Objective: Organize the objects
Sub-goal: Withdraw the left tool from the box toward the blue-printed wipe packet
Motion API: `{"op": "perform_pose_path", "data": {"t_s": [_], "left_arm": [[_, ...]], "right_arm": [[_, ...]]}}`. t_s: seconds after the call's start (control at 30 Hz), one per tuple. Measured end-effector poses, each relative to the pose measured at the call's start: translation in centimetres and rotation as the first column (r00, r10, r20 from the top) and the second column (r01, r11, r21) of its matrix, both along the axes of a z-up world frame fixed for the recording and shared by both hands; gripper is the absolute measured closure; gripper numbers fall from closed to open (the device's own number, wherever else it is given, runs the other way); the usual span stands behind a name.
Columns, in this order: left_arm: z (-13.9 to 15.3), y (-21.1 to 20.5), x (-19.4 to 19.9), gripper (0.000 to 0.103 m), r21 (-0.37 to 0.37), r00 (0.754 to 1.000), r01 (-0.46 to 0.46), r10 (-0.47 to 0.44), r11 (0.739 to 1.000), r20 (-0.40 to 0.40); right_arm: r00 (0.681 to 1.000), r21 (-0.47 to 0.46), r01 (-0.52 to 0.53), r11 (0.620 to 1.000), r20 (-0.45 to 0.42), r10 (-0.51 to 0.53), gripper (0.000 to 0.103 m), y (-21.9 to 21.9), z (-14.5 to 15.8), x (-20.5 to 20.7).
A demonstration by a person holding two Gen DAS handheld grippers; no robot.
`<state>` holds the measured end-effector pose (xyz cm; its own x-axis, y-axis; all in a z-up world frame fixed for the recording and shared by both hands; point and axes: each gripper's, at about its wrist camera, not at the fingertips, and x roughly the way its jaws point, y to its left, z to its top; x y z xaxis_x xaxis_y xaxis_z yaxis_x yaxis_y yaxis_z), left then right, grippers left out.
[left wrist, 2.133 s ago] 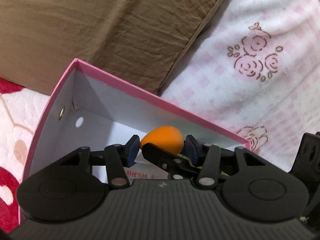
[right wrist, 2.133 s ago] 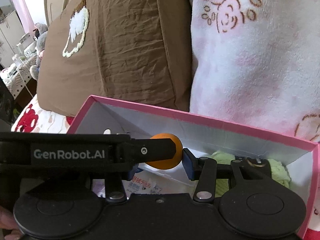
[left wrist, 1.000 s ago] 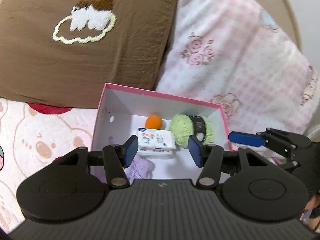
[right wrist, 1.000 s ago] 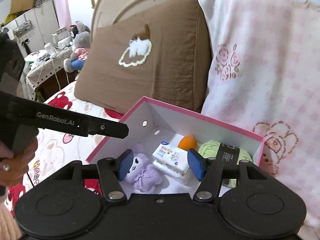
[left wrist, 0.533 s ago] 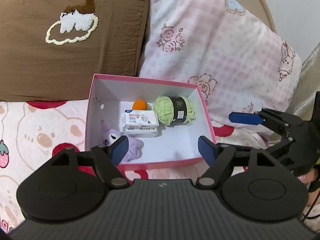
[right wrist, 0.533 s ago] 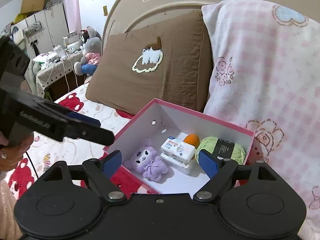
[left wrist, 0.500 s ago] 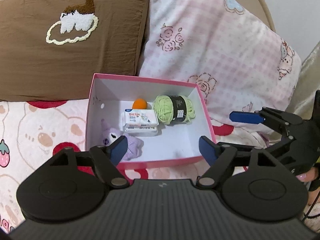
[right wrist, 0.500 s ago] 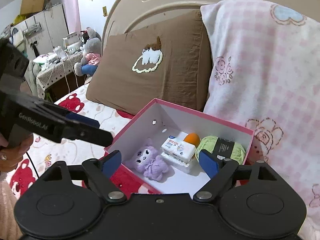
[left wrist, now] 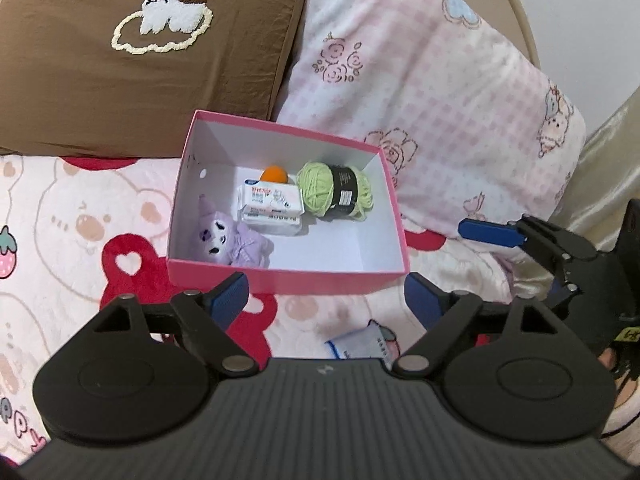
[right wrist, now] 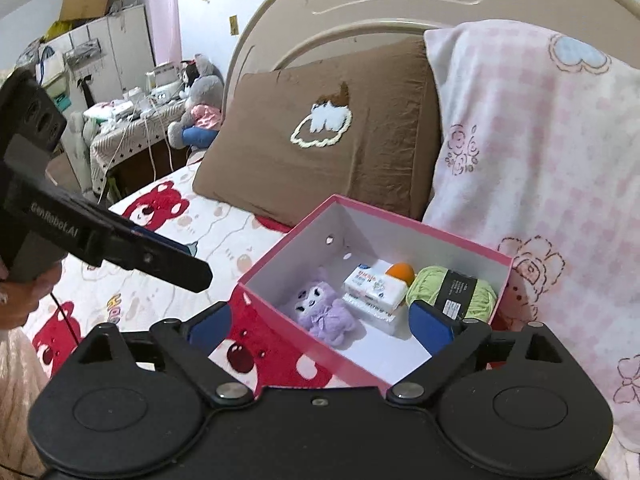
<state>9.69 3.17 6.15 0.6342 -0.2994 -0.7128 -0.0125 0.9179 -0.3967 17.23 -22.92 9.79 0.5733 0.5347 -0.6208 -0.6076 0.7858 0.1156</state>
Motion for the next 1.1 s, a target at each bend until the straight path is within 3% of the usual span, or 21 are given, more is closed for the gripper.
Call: {"op": "perform_pose_path", "data": {"t_s": [0.13, 0.33, 0.93, 1.1], "left_arm": [[-0.3, -0.6, -1.0, 0.007, 0.013, 1.000, 0.020, -0.020, 1.000, -0.013], [-1.3, -1.7, -2.0, 0.003, 0.024, 0.996, 0.071, -0.069, 0.997, -0.062], [-4.9, -2.9, -2.3, 0.002, 0.035, 0.983, 0.116, -0.110, 0.993, -0.143], [-6.1, -3.5, -2.3, 0.002, 0.060, 0.986, 0.132, -0.125, 0.989, -0.111]], "right_arm": [[0.999, 0.007, 0.004, 1.000, -0.040, -0.003, 0.003, 0.3, 0.0, -1.0], [0.995, 0.057, 0.028, 0.998, -0.101, -0.023, 0.002, -0.4, -0.1, -2.8], [0.955, 0.031, 0.233, 0.972, -0.198, -0.222, 0.002, -2.9, -3.5, -7.3], [0.950, 0.003, 0.250, 0.968, -0.191, -0.245, 0.002, -2.8, -5.2, -8.3]]}}
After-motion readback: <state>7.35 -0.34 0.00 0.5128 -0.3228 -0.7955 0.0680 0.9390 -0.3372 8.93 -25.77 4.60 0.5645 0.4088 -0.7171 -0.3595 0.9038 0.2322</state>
